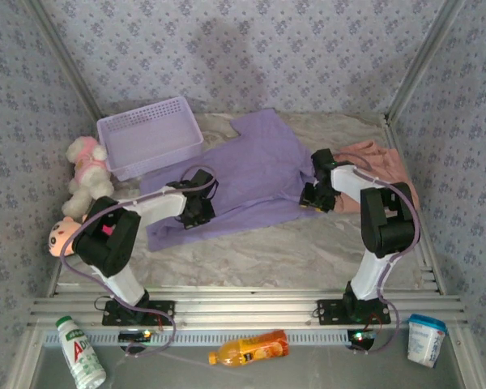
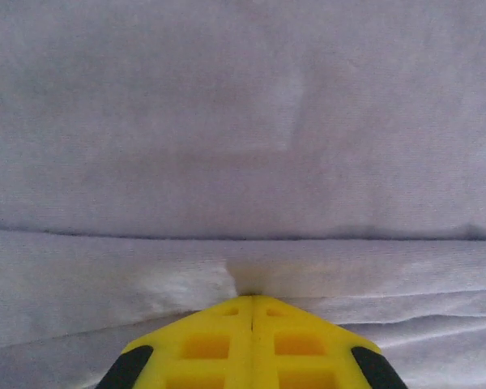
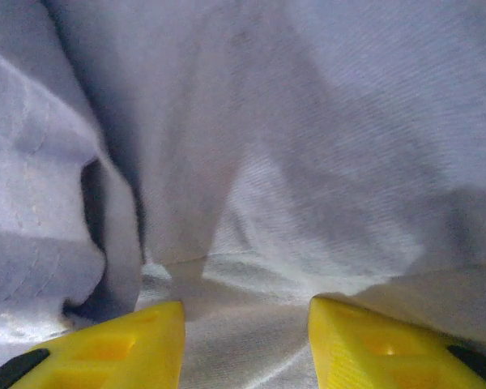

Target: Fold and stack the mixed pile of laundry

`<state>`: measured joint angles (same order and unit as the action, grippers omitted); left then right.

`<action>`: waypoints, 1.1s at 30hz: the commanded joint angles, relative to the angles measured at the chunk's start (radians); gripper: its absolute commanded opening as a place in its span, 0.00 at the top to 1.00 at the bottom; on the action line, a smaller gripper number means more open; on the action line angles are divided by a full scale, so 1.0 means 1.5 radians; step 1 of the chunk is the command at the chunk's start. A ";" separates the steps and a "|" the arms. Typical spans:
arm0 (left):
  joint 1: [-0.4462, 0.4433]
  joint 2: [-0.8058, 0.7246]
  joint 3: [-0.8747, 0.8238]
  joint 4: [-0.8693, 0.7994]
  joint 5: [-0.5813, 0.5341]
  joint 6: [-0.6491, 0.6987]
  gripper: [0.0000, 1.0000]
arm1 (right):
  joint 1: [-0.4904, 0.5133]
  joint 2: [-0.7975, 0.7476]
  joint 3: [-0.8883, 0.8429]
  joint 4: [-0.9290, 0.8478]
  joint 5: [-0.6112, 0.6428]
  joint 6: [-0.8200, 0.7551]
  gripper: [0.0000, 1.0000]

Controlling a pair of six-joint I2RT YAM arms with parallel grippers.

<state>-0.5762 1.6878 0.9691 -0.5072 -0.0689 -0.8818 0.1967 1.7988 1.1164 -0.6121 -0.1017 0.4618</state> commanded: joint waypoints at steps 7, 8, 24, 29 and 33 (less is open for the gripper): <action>-0.004 -0.170 -0.211 -0.104 -0.034 -0.002 1.00 | 0.031 -0.106 -0.140 -0.052 -0.005 0.020 0.53; -0.004 -0.195 -0.228 -0.110 -0.037 -0.009 1.00 | 0.034 -0.119 -0.156 -0.058 -0.011 0.026 0.53; 0.006 -0.217 -0.078 -0.159 -0.040 0.020 0.80 | 0.053 -0.247 -0.127 -0.064 -0.086 0.055 0.44; 0.004 -0.147 -0.031 -0.123 -0.024 0.018 0.76 | 0.071 -0.176 -0.108 0.023 -0.094 0.086 0.46; 0.004 -0.113 -0.006 -0.118 -0.013 0.013 0.72 | 0.108 -0.121 -0.079 0.042 -0.075 0.106 0.49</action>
<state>-0.5735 1.4994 0.9222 -0.6842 -0.1078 -0.8715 0.3298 1.5806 0.9531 -0.5915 -0.2245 0.5854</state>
